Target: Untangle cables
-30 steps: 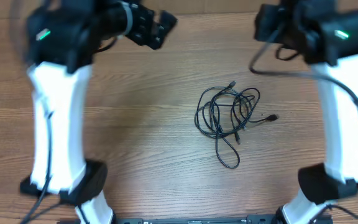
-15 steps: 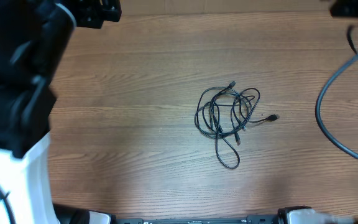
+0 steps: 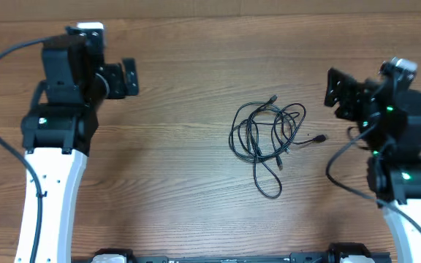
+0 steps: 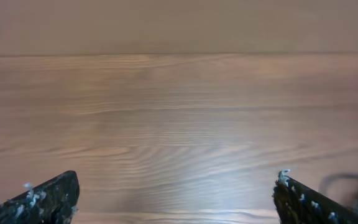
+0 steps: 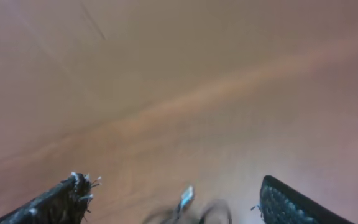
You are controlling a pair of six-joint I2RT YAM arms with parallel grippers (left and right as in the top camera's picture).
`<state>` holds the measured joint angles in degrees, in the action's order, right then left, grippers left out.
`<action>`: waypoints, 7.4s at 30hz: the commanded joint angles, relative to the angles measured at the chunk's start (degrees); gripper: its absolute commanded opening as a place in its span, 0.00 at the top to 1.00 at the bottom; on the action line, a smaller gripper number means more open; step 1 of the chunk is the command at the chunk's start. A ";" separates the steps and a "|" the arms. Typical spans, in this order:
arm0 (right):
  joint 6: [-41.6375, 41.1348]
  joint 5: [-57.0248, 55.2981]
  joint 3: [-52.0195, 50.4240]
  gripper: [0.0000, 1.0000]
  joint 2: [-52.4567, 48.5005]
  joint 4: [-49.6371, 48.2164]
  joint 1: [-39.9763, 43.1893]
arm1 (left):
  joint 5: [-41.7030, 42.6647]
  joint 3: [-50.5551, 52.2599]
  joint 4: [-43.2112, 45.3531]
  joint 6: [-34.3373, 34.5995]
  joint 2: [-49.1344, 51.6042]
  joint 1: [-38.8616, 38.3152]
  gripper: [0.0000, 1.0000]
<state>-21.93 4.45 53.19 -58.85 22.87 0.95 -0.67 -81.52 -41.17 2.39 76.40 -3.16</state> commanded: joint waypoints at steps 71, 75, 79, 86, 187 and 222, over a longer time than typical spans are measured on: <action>7.06 2.91 88.21 0.96 -26.60 41.79 -18.56 | 10.67 -0.13 -8.09 -1.16 -3.43 -9.64 0.00; 10.51 -9.11 88.21 0.96 -34.40 42.16 -17.68 | 10.84 -0.13 -8.61 -1.14 -3.43 -9.64 0.00; 10.05 -10.21 91.89 0.96 -35.67 30.73 -16.63 | 10.78 -0.13 -10.08 -2.25 -3.43 -9.64 0.00; 13.84 -10.21 102.92 0.96 -35.34 22.80 -16.61 | 10.40 -0.11 -9.35 -4.13 -3.39 -9.62 0.00; 12.76 -13.14 111.49 0.78 -45.66 63.23 -15.72 | 30.03 -64.26 -14.56 -2.38 22.25 -17.09 0.96; 57.96 17.16 96.87 0.63 -49.88 49.68 -15.87 | 60.37 -64.92 -8.90 5.55 32.24 -9.09 0.96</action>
<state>34.92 20.80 148.92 -109.60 73.14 -15.00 51.64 -145.60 -50.50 5.06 110.15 -13.93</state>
